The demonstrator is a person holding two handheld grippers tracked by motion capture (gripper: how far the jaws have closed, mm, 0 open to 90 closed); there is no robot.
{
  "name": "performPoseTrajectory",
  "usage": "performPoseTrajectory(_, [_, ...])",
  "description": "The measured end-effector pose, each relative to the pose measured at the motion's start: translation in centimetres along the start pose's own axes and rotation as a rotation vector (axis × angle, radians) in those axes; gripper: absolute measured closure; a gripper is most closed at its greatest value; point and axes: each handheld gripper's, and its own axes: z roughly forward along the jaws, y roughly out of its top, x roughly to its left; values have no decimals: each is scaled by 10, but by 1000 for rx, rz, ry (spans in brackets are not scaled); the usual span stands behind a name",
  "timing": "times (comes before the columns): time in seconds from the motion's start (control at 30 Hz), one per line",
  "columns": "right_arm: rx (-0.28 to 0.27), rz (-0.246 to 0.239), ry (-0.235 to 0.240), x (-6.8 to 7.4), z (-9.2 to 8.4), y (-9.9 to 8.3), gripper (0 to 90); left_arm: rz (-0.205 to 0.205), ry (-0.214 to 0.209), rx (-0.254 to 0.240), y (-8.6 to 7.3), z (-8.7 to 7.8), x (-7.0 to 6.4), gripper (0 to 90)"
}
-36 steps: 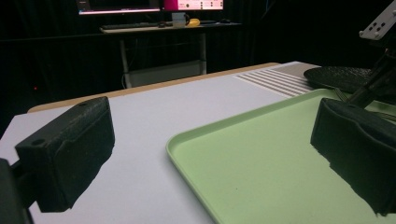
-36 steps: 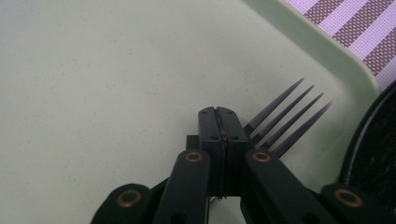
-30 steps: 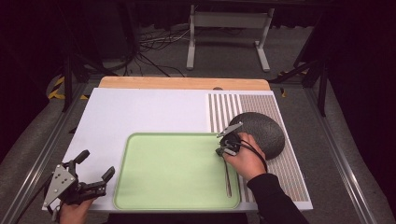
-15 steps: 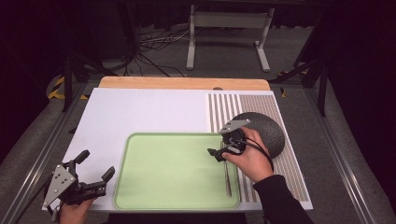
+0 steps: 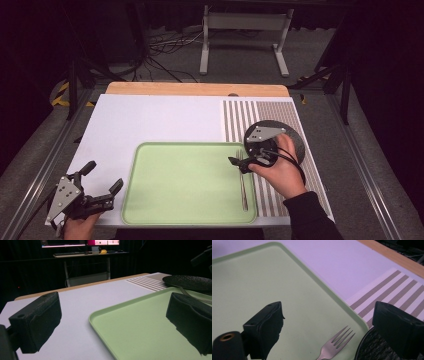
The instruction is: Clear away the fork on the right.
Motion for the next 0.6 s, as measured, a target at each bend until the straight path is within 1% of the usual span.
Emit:
performPoseTrajectory(0.17, [-63, -21, -3, -2, -12, -4, 101, 3, -1, 3, 0, 0, 0, 7])
performPoseTrajectory(0.4, [-141, -27, -14, -9, -27, -17, 84, -1, 2, 0, 0, 0, 0, 6])
performPoseTrajectory(0.47, [-143, -68, -9, -12, -32, -22, 81, 2, 2, 4, 0, 0, 0, 7])
performPoseTrajectory(0.53, [-147, -99, -16, -14, -36, -26, 84, 3, 3, 5, 0, 0, 0, 7])
performPoseTrajectory(0.6, [-168, -88, -19, -16, -40, -31, 114, 2, 3, 5, 0, 0, 0, 7])
